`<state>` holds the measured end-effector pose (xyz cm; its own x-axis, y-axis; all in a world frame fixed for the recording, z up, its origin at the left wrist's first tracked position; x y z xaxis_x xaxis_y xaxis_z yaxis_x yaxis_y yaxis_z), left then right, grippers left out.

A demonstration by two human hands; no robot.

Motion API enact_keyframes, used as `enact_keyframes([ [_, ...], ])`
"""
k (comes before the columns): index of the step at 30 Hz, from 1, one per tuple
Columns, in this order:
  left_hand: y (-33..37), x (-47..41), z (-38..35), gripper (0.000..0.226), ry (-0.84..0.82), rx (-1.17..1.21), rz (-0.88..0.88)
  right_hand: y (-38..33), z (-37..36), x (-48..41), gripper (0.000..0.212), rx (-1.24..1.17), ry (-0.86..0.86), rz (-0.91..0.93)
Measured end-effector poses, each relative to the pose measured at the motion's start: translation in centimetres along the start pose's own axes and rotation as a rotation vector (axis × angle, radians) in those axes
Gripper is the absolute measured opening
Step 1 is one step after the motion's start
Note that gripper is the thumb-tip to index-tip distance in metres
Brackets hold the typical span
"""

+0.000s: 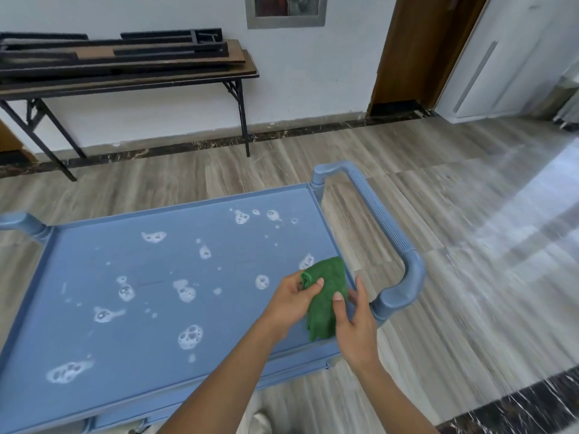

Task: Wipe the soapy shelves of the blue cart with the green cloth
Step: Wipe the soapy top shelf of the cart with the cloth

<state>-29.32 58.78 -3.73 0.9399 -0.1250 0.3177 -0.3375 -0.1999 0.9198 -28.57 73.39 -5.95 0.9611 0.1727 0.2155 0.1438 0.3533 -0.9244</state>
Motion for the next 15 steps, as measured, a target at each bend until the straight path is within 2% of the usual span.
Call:
enact_keyframes([
  [6, -2.2, -4.3, -0.7, 0.023, -0.073, 0.099, 0.236, 1.7, 1.2, -0.8, 0.043, 0.054, 0.091, 0.009],
  [9, -3.5, -6.9, -0.1, 0.025, -0.006, 0.136, 0.274, 2.2, 1.3, -1.6, 0.060, 0.176, 0.010, -0.046],
  [11, -3.7, -8.7, 1.3, 0.036, 0.122, -0.061, 0.249, 3.0, 0.8, -2.4, 0.071, 0.270, -0.070, -0.069],
  [13, -3.6, -9.9, 3.1, 0.062, 0.219, -0.420, 0.241, 3.4, 0.5, -2.8, 0.071, 0.376, -0.113, -0.062],
  [15, -3.5, -10.6, 4.6, 0.074, 0.244, -0.646, 0.203, 3.9, 0.2, -3.4, 0.066, 0.496, -0.144, -0.009],
])
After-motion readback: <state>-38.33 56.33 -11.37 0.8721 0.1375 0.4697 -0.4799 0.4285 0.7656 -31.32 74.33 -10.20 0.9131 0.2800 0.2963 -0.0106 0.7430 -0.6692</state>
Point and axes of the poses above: each hand's wrist, its own x-axis away from the middle knuckle, its own z-axis out of the back of the hand, y = z × x, the point moved 3 cm from there along -x, towards the middle knuckle, and after that the axes turned 10 degrees about -y, right-handed, at the moved point
